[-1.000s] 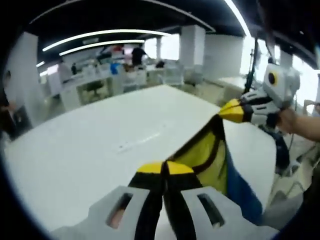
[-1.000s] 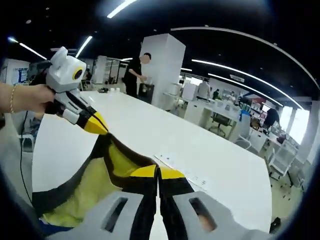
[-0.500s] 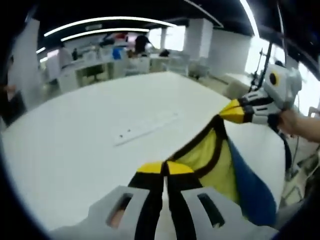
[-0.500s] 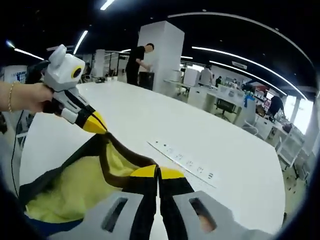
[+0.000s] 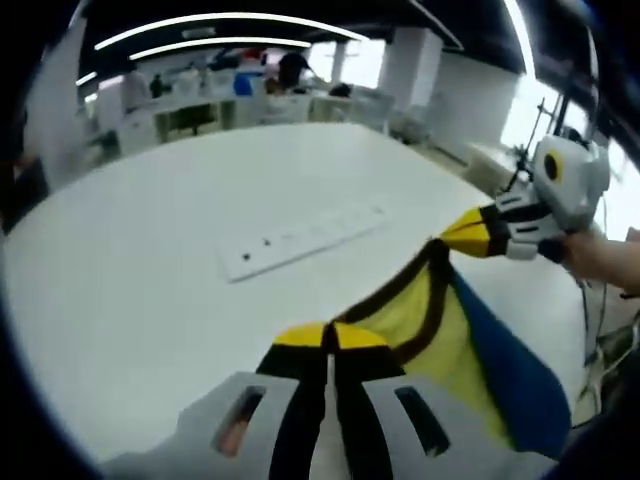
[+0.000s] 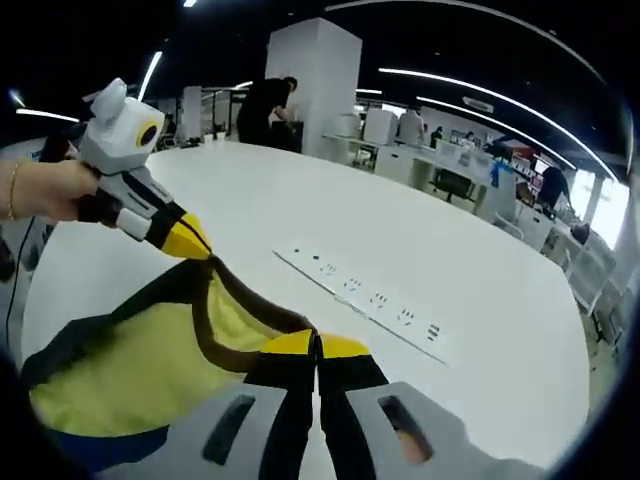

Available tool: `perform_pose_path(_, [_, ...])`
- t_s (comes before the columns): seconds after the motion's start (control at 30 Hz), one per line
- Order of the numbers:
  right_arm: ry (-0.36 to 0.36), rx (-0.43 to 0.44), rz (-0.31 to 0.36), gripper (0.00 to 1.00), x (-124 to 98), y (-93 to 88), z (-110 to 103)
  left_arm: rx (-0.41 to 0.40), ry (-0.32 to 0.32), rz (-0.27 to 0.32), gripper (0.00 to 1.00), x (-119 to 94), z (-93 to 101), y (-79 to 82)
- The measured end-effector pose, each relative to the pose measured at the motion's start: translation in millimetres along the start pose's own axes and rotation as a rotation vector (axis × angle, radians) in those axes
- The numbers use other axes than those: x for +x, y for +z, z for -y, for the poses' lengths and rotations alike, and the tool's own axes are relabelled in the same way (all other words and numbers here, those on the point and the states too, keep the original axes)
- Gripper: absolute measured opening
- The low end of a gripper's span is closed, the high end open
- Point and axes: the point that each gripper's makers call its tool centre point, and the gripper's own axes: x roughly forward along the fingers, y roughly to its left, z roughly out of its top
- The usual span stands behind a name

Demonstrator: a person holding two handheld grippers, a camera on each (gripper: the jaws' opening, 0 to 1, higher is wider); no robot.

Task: Fold the garment on the visible template until the final outline fits inside the template.

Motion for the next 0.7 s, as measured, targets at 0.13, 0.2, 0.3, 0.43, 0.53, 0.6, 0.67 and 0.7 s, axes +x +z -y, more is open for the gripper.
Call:
perform_pose_path(0.13, [-0.007,0.006,-0.029,0.01,16,-11.8,8,0.005,0.009,-0.02,0.0,16,-8.6,3.6])
perform_pose_path(0.2, [-0.012,0.01,-0.04,0.01,23,-16.0,12,0.011,0.009,-0.026,0.0,21,-10.3,4.0])
perform_pose_path(0.3, [-0.018,0.006,-0.053,0.01,32,-20.5,16,0.019,0.014,-0.036,0.0,33,-14.1,2.1])
perform_pose_path(0.43, [-0.019,-0.007,-0.07,0.01,43,-24.9,20,-0.003,0.033,-0.042,0.0,43,-23.1,-2.5])
perform_pose_path(0.53, [-0.02,-0.022,-0.082,0.01,49,-27.8,24,-0.011,0.051,-0.039,0.0,49,-29.0,-3.8])
perform_pose_path(0.6, [-0.019,-0.028,-0.087,0.01,53,-29.2,26,-0.02,0.058,-0.036,0.0,52,-31.4,-4.2])
perform_pose_path(0.67, [-0.021,-0.033,-0.091,0.01,57,-30.4,27,-0.023,0.069,-0.038,0.0,55,-33.5,-5.6])
perform_pose_path(0.7, [-0.021,-0.039,-0.095,0.01,59,-31.3,28,-0.025,0.073,-0.039,0.0,56,-34.3,-6.3])
